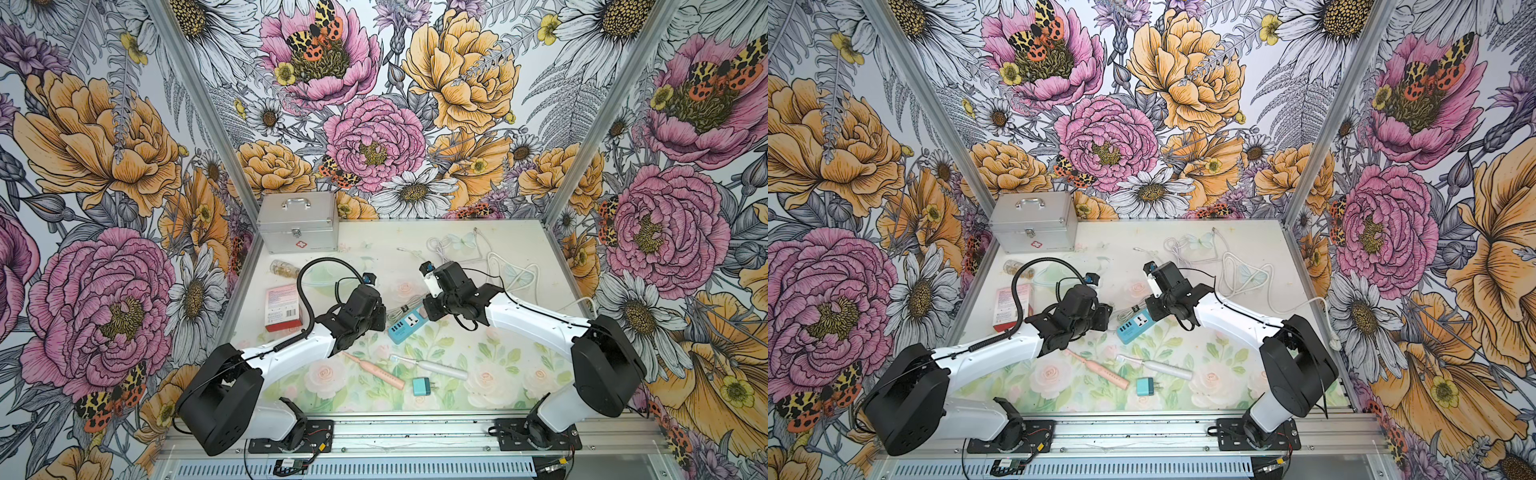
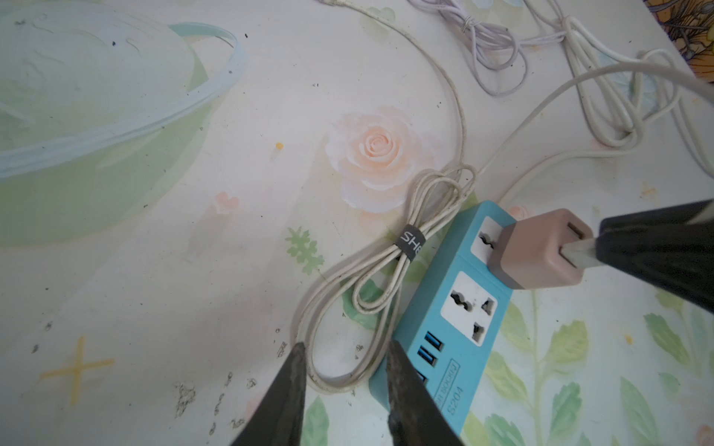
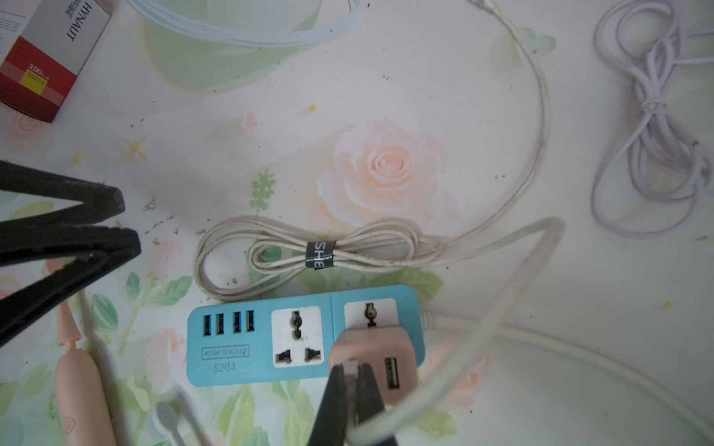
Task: Charge the electric toothbrush
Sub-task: Insert the charging cable into the plug, then pick up the charging cable from the center of the board.
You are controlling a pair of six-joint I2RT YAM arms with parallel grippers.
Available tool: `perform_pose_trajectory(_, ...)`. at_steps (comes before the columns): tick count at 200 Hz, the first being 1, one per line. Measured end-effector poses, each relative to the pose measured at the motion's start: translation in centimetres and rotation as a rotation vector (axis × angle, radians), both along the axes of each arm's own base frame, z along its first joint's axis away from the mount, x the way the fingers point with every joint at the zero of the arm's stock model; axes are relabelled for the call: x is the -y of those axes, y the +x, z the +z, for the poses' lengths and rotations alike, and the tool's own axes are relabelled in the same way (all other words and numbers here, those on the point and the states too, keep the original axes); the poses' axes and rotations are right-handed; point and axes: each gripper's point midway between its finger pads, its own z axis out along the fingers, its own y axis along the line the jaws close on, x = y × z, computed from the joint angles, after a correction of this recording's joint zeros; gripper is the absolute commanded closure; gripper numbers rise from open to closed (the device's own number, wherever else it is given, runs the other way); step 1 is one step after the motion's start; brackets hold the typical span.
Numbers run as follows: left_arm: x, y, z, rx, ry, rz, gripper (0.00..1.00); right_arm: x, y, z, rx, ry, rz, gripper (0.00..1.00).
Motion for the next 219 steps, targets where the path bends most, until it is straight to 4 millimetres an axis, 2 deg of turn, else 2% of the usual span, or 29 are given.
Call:
perform_pose_trajectory(40,-0.1,0.0,0.1,0.002,-0.003,0.008,0.64,0.0,0.1,0.1,0.011,0.016,-0.008,1.0)
perform_pose_trajectory(63,-0.1,0.1,0.1,0.002,-0.003,0.008,0.64,-0.1,0.3,0.4,-0.006,0.002,-0.01,0.76)
perform_pose_trajectory(96,-0.3,0.1,1.0,0.022,-0.012,0.021,0.62,0.4,-0.2,0.8,-0.045,-0.029,-0.026,0.6)
perform_pose_trajectory(114,-0.7,0.4,2.2,0.053,-0.033,0.046,0.61,1.0,-0.2,2.4,-0.025,-0.008,-0.045,0.54)
perform_pose_trajectory(130,-1.1,1.0,3.4,0.075,-0.049,0.073,0.6,2.4,0.1,4.6,0.003,0.032,-0.091,0.49)
perform_pose_trajectory(140,-1.5,1.6,4.1,0.087,-0.056,0.093,0.6,4.0,1.0,6.0,0.015,0.049,-0.14,0.41)
perform_pose_trajectory(152,-1.8,2.3,5.1,0.101,-0.066,0.114,0.6,5.4,2.4,7.7,0.034,0.06,-0.189,0.37)
perform_pose_trajectory(168,-2.1,3.1,6.4,0.118,-0.086,0.141,0.6,6.2,4.1,9.5,0.057,0.07,-0.222,0.31)
perform_pose_trajectory(182,-2.4,3.9,7.6,0.137,-0.108,0.167,0.59,5.6,5.9,10.7,0.063,0.077,-0.226,0.32)
perform_pose_trajectory(196,-2.8,4.7,8.7,0.153,-0.129,0.193,0.58,4.2,8.8,11.3,0.07,0.086,-0.217,0.32)
perform_pose_trajectory(208,-3.2,5.5,9.5,0.163,-0.15,0.222,0.58,3.0,11.7,10.8,0.07,0.082,-0.21,0.34)
perform_pose_trajectory(219,-3.6,6.2,10.0,0.169,-0.163,0.246,0.57,1.9,14.3,9.4,0.058,0.074,-0.193,0.34)
